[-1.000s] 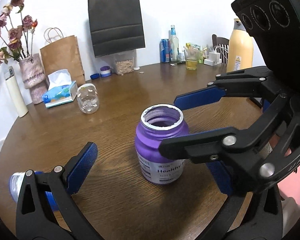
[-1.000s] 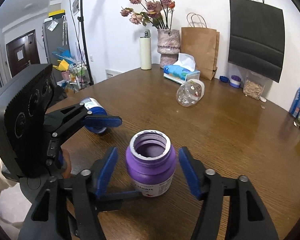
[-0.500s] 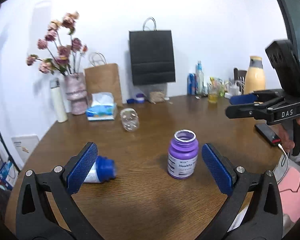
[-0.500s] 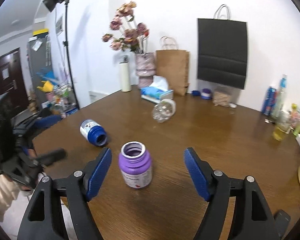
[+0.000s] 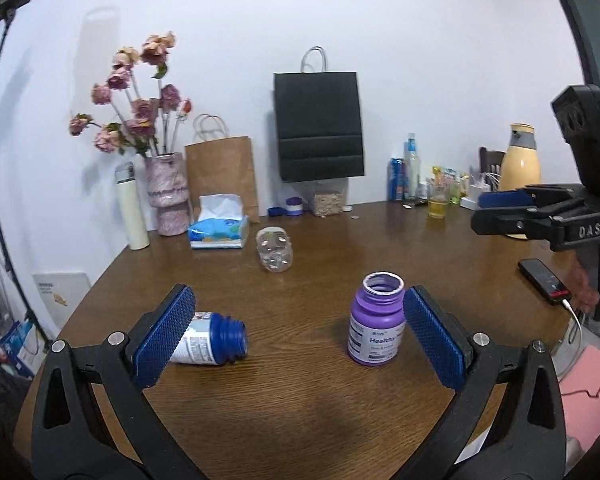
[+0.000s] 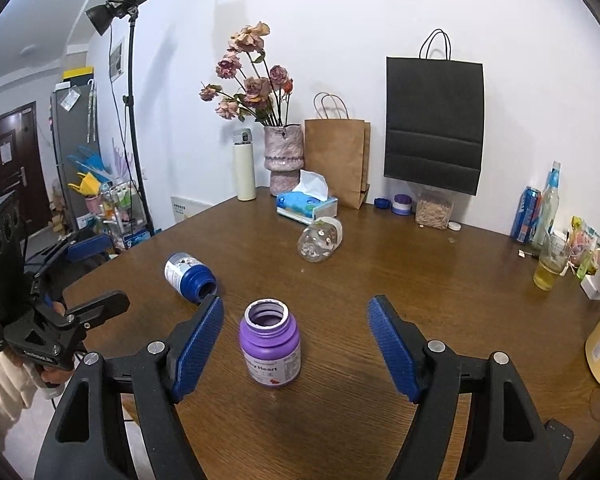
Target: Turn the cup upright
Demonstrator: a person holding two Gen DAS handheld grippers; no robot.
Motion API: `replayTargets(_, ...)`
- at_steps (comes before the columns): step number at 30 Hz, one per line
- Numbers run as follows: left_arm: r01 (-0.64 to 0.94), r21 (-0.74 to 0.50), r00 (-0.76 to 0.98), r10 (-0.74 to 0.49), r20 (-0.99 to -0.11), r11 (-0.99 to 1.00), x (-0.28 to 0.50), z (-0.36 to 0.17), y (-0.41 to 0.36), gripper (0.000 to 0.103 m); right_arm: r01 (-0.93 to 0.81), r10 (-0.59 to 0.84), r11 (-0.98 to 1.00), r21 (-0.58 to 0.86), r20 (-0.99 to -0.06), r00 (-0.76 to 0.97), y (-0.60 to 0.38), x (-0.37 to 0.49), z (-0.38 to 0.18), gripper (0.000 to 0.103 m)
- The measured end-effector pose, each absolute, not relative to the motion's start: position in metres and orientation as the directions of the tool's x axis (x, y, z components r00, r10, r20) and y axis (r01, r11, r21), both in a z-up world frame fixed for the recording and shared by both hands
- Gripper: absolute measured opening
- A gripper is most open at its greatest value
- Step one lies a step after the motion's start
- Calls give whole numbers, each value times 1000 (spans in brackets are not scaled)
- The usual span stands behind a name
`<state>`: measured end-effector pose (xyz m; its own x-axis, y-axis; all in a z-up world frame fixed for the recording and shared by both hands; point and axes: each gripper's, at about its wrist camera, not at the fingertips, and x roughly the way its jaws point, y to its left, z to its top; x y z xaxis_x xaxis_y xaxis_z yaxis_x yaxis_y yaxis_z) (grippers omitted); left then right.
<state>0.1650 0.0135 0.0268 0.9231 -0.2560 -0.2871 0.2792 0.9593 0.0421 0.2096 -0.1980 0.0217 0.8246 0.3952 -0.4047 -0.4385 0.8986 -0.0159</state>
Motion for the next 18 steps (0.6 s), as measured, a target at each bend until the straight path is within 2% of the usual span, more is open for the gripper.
replayTargets(4,53,-41,952,-63,-299,998,145,31,15,103,-377,337,926,-32,-383,860,-196,190,17,79)
replayTargets(6,9,-87,955,-34,-295,996,128,29,17,103,-363,331,931,-33,-340,880,-197,171,12,81)
replayTargets(8,-34,-89,960,8,-281,995,104,24,15,103,-343,311,938,-45,-319,895,-194,149,2,86)
replayTargets(10,-128,-66,958,107,-265,990,73,13,11,103,-322,296,946,-32,-321,900,-193,130,-10,86)
replayTargets(12,-152,-54,961,135,-243,987,44,2,6,103,-313,301,950,18,-328,895,-196,109,-24,86)
replayTargets(15,-106,29,976,110,-186,994,5,-10,-12,103,-300,303,952,61,-322,897,-199,73,-50,86)
replayTargets(18,-31,68,977,44,-210,997,-2,-12,-25,103,-334,334,941,57,-319,887,-199,54,-61,86)
